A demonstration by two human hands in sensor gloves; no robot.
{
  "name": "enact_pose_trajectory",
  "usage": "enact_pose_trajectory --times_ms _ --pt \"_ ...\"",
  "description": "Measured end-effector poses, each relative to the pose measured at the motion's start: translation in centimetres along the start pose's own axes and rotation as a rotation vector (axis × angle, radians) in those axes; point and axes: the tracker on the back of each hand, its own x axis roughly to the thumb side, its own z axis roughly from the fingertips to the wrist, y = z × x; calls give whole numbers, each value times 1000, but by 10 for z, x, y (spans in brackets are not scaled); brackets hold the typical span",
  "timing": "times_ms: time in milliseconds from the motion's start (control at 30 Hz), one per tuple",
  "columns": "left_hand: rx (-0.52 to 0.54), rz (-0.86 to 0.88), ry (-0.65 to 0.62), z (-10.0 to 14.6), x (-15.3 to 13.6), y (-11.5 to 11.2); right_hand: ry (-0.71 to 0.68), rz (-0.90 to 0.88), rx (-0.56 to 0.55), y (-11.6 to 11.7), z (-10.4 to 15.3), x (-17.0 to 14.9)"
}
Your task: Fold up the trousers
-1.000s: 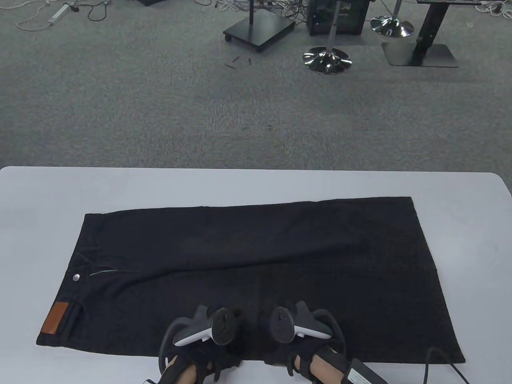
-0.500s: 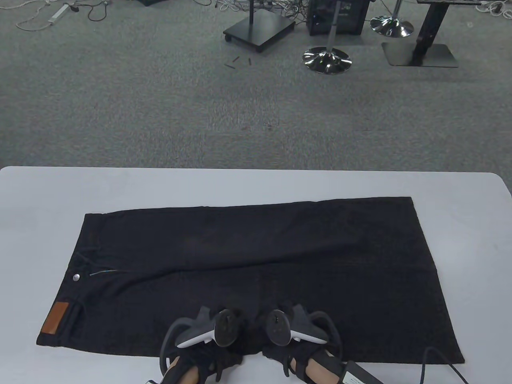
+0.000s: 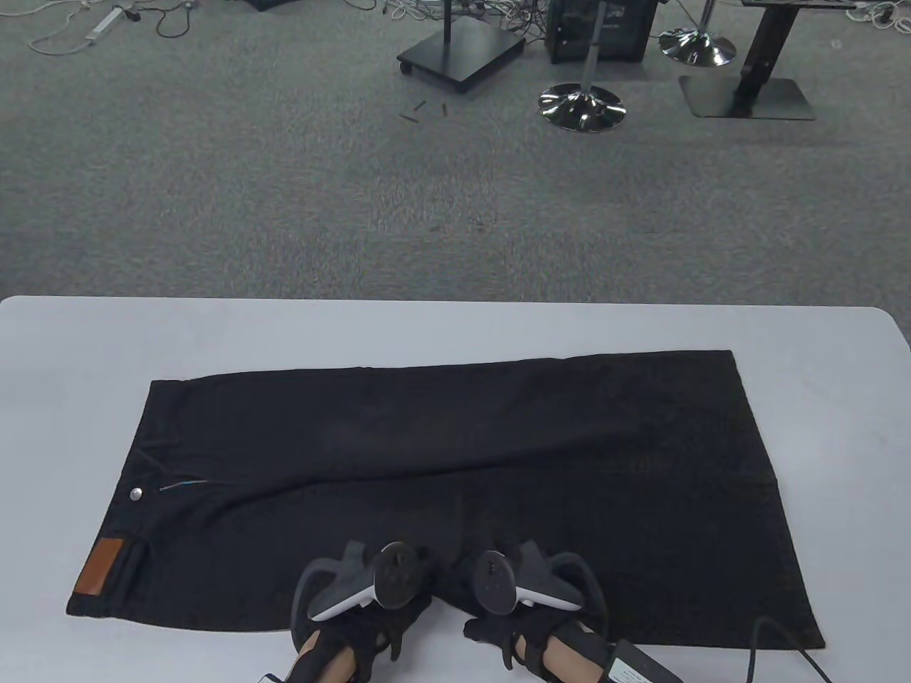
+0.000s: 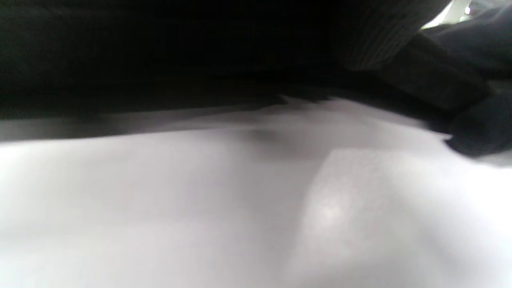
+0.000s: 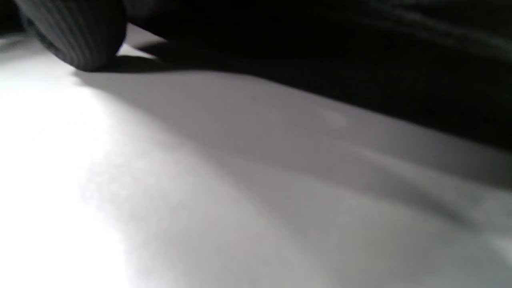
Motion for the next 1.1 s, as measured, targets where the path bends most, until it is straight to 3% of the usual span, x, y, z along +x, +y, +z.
enact_pose_trajectory --times_ms 100,300,433,500,833,1100 --pt "39 31 -8 3 -2 6 -5 -27 -53 -9 -2 -1" --pt "111 40 -17 13 -5 15 -17 -287 2 -39 -5 -19" --pt "68 -92 4 14 -3 16 -31 -423 69 -56 -10 -27" --pt "101 -172 24 14 -2 18 -33 -464 95 -59 -11 -27" --pt "262 -48 19 29 -15 34 -42 -407 44 -56 -8 -19" --pt "272 -16 33 28 -16 32 -136 -111 -206 -63 3 39"
